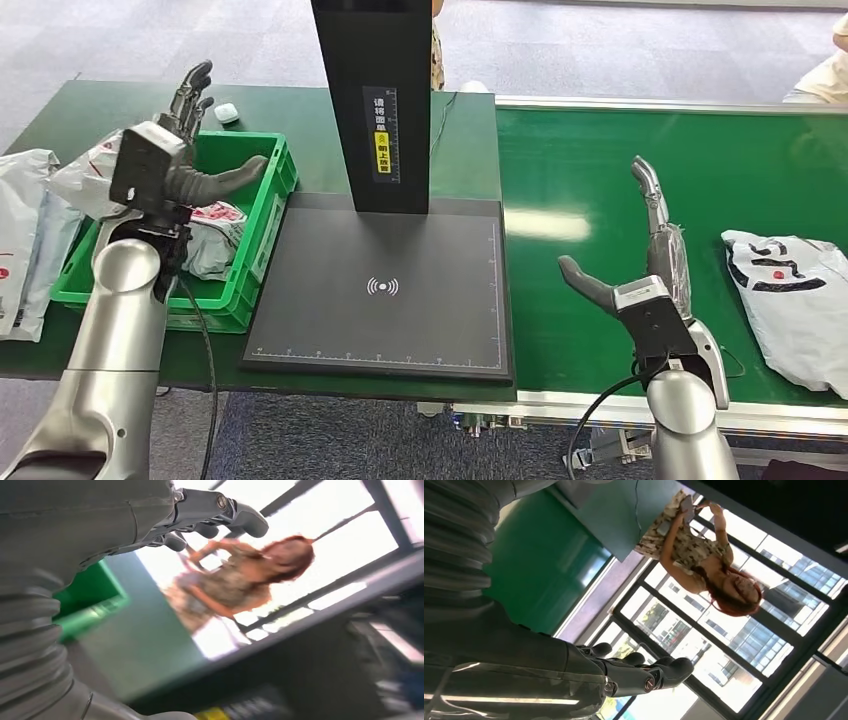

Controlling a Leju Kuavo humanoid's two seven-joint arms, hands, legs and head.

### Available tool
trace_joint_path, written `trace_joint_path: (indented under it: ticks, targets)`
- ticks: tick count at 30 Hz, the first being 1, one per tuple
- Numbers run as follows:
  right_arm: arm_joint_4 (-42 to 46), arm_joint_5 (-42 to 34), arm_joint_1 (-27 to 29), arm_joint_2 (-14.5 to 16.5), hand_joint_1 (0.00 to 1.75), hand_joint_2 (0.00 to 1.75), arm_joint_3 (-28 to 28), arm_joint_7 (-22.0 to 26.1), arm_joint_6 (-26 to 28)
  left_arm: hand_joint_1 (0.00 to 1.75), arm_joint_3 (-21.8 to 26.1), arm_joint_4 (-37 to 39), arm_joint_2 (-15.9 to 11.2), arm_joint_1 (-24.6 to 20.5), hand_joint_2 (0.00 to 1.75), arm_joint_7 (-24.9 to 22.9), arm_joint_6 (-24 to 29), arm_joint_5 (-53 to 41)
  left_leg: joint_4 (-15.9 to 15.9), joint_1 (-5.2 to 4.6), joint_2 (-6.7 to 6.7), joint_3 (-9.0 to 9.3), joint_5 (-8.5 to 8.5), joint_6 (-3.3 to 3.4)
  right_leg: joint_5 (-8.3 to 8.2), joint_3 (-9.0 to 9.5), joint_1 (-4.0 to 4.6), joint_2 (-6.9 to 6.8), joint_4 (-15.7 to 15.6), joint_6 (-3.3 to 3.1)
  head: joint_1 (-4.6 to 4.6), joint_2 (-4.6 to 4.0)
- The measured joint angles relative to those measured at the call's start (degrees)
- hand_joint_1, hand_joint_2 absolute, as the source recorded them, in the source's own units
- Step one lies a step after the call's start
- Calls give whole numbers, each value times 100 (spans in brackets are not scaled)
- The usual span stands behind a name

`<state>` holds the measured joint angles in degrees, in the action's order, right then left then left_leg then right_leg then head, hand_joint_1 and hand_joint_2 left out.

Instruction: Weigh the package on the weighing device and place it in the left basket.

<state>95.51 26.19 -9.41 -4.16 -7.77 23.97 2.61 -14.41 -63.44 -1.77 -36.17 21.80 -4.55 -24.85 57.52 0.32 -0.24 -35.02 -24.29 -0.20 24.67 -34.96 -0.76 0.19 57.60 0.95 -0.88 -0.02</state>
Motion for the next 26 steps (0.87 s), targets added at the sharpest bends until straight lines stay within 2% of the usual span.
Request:
trace_joint_path:
  ticks: [4, 8, 16, 20, 26]
  targets:
    - [-41, -379, -39, 22, 0, 175, -76, 75, -159, 0, -29, -632, 69, 544, 175, 235, -132, 812, 0, 0, -2, -1, -4, 0, 5, 0, 0, -2, -1, 1, -1, 0]
    - [-152, -897, -70, 60, 0, 175, -176, 95, -354, 0, -97, -845, 180, 887, 175, 361, -348, 1408, -1, 0, -4, 0, -5, 0, 5, 2, 0, -4, -2, 2, -1, 0]
    - [-1017, -1825, -71, 476, 0, 175, -447, -115, -632, 0, -253, -322, 714, 1540, 175, 691, -1032, 2901, -1, 0, -4, 1, -7, 0, 6, 2, 0, -3, -3, 3, -1, 0]
    - [-1479, -2113, -56, 682, 0, 175, -485, -280, -658, 0, -284, -175, 902, 1849, 175, 687, -1121, 3113, -1, 0, -4, 0, -10, 0, 12, 2, 1, -4, -3, 5, -1, 0]
    - [-1865, -2224, 39, 832, 0, 175, -484, -349, -623, 0, -276, -104, 979, 2089, 175, 558, -1098, 3064, -2, 0, -4, 0, -12, -1, 14, 1, 1, -4, -3, 6, -1, 0]
